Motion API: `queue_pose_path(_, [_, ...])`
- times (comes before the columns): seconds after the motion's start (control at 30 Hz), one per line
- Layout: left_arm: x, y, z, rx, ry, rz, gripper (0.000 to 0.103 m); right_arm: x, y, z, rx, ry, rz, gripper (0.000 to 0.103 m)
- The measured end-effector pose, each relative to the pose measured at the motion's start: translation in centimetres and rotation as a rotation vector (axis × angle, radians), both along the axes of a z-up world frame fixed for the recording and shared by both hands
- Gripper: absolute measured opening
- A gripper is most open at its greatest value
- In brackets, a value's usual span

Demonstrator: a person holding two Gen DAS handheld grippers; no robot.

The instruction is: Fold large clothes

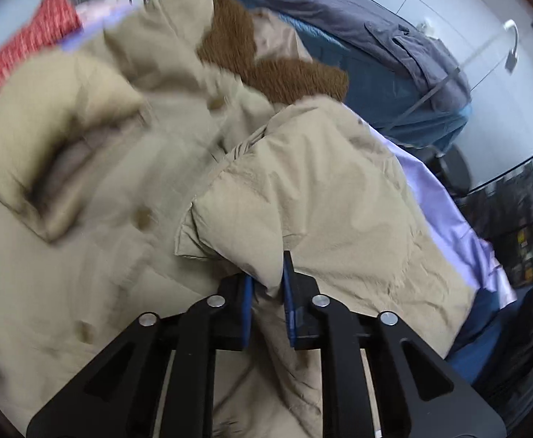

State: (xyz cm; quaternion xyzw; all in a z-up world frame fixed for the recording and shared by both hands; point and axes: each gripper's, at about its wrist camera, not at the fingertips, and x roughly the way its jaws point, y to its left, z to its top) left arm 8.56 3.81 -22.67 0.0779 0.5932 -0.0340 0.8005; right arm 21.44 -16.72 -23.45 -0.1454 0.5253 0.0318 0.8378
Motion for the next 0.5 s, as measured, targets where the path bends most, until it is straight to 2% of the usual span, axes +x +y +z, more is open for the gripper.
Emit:
queue_pose_path(0.03, [0.1, -0.1, 0.0, -0.002, -0.001, -0.006, 0.087, -0.2, 0.4, 1.0, 0.047, -0.014, 0.013, 0.013])
queue_pose_path(0.13, [0.2, -0.7, 0.2, 0.005, -0.01, -0.04, 0.087, -1.1, 3.5, 3.4, 0.106, -0.057, 0.099, 0.012])
queue_pose_path(0.2, [0.3, -0.9, 0.3, 0.011, -0.014, -0.056, 0.087, -1.3, 5.7, 3.8, 0.131, -0.055, 0.16, 0.012])
queue_pose_path(0.3, [0.3, -0.9, 0.5, 0.009, -0.021, -0.055, 0.087, -1.6, 8.4, 2.4, 0.115, -0.031, 0.202, 0.012])
queue_pose_path(0.5, [0.1, 0.7, 0.0, -0.015, -0.001, 0.005, 0.087, -1.2, 8.9, -1.2, 0.085, 0.035, 0.175, 0.014])
